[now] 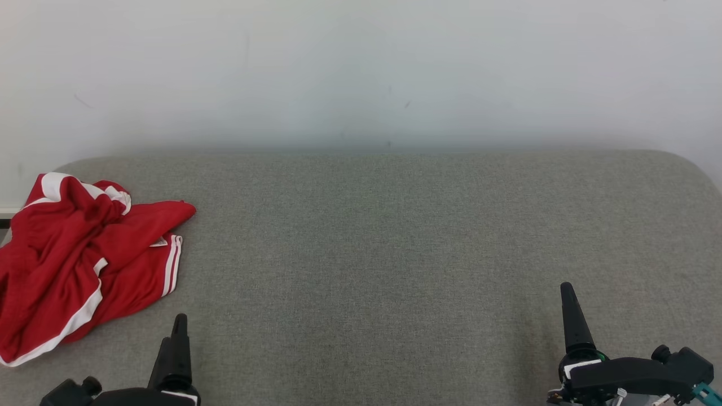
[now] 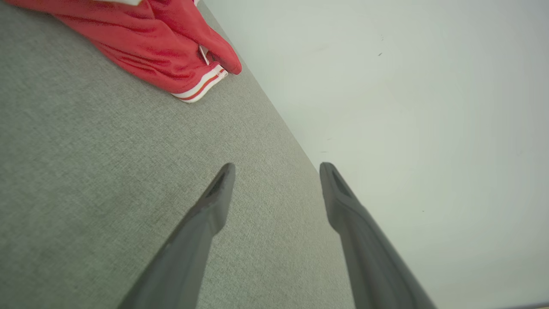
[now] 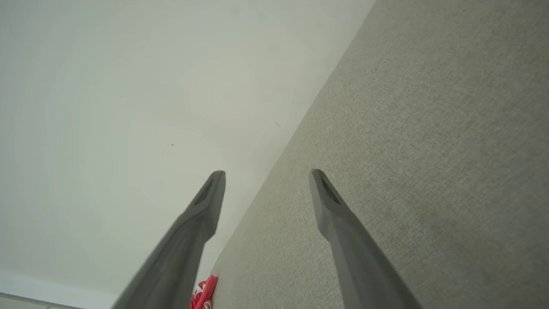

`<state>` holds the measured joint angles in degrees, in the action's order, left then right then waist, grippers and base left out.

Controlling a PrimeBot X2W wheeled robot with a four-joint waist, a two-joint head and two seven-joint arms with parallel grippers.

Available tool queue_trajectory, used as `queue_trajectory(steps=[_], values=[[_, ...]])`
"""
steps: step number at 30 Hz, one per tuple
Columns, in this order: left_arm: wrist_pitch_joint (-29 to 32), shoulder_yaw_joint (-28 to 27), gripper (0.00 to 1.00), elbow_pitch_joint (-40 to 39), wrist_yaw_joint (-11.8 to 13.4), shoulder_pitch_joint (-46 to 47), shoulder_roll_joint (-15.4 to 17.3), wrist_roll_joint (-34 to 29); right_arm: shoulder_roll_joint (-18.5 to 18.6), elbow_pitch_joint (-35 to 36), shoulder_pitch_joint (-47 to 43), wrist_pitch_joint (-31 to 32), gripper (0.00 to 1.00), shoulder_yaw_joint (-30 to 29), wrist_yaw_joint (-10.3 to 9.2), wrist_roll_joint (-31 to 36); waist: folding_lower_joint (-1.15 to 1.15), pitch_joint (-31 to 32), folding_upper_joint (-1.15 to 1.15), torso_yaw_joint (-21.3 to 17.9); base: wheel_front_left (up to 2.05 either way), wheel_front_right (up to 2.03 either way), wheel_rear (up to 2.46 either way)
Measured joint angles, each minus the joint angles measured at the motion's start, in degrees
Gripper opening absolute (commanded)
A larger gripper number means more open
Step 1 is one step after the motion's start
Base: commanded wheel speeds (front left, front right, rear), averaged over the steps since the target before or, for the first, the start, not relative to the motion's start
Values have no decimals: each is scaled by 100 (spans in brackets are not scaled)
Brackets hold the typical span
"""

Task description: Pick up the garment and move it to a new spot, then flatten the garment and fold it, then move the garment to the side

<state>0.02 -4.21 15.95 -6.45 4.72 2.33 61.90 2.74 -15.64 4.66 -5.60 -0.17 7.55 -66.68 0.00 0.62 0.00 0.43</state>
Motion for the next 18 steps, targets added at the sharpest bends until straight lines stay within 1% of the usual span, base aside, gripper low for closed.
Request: queue_trajectory(steps=[2, 5, 7, 8, 16, 18], values=[[-47, 55, 100, -16, 0, -1, -2, -268, 0, 25, -1, -35, 100, -8, 0, 356, 0, 4, 0, 6, 0, 0, 0], [-118, 122, 100, -33, 42, -2, 1, -665, 1, 26, -15, -67, 100, -59, 0, 693, 0, 14, 0, 14, 0, 0, 0], [-160, 175, 100, -46, 57, -4, 1, -924, 1, 21, -25, -105, 100, -69, 0, 903, 0, 20, 0, 17, 0, 0, 0], [-160, 175, 100, -46, 57, -4, 1, -924, 1, 21, -25, -105, 100, -69, 0, 903, 0, 20, 0, 17, 0, 0, 0], [-349, 345, 100, -73, 211, -10, 25, -2007, 2, -136, -34, -209, 100, -68, 0, 1742, 0, 51, 0, 29, 0, 0, 0], [-386, 383, 100, -91, 241, -16, 38, -2195, 2, -226, -37, -250, 100, -53, 0, 1926, 0, 62, 0, 32, 0, 0, 0]])
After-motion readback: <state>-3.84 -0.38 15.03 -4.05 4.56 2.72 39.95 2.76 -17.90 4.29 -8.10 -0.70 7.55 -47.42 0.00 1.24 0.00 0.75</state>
